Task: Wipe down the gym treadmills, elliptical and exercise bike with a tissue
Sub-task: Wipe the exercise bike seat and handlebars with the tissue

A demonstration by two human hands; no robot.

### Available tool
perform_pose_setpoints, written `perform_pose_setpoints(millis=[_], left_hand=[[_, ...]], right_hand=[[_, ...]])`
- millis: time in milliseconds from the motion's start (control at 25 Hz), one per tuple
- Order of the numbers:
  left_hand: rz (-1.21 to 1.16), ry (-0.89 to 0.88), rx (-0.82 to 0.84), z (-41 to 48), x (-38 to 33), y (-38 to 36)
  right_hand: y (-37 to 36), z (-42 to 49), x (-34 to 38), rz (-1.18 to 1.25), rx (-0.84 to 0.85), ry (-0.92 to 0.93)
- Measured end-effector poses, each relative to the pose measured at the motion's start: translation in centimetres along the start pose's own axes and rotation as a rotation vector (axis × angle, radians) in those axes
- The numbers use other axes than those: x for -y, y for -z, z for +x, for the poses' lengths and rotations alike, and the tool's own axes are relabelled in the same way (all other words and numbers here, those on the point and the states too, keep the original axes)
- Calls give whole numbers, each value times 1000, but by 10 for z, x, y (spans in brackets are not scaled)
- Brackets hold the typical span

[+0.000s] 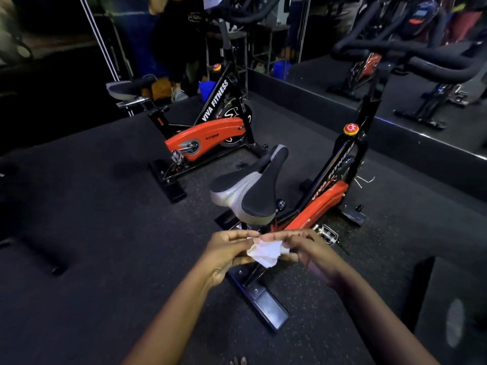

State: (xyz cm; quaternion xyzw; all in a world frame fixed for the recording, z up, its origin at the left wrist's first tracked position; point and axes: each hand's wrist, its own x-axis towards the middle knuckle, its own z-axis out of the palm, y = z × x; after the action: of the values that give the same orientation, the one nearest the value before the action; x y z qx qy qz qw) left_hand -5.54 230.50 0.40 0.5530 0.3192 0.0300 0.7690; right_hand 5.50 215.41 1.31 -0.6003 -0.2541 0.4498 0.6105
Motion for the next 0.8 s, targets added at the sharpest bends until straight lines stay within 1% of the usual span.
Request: perform_pose_setpoints(millis=[80,200,240,320,360,440,480,560,600,680,720,800], left_hand=[[-28,-58,-5,3,-1,3],[-41,-182,-27,6,-6,2],[-27,-234,-45,7,-8,2],[35,-349,-135,14,-13,6],[80,-396,-216,19,-14,11],[108,-427,-386,32,-14,23],[71,-395,-432,41,-12,30],[18,-298,-448,57,-6,39],[34,-268,-450,64,-5,41],[87,-271,-491,74,-7,42],[110,-300,-511,77,-11,42],[155,-369,-505,83,-21,45]], right_hand=[[-3,5,1,80,-34,-19],[-12,16,1,1,-142,-27],[-16,20,4,24,-182,-10],[-17,31,10,33,-296,52],[-15,38,12,-8,-369,95],[-13,51,19,-183,-481,179],[-14,60,23,-323,-527,220],[-20,80,28,-623,-596,347],[-24,91,31,-741,-614,437],[-31,116,34,-886,-577,611],[-34,128,33,-969,-517,661],[-35,147,26,-1175,-303,666]])
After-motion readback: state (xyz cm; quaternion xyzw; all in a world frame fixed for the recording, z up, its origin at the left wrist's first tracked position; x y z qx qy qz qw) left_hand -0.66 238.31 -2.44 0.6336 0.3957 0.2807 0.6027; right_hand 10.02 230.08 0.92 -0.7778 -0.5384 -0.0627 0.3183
